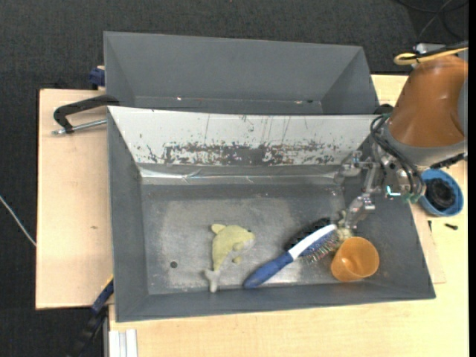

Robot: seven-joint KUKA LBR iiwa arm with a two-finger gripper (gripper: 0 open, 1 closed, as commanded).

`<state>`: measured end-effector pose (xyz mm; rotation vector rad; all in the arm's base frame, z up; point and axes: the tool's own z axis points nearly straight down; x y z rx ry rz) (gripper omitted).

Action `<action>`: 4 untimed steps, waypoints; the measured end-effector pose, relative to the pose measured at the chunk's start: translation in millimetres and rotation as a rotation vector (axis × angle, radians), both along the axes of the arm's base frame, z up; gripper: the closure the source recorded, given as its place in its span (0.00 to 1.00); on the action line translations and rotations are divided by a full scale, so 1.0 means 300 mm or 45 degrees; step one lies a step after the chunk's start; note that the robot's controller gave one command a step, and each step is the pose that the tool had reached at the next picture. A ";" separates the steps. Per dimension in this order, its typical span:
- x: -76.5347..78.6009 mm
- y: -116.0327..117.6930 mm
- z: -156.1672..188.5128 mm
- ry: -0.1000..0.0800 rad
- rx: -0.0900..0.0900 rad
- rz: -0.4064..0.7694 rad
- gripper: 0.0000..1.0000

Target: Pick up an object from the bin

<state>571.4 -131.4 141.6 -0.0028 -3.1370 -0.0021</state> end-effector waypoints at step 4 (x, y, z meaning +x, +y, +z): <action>-0.155 0.481 0.282 -0.020 -0.002 1.063 1.00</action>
Offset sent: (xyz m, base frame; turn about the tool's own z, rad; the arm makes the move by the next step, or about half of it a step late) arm -0.0755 0.0591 -0.0671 -0.3200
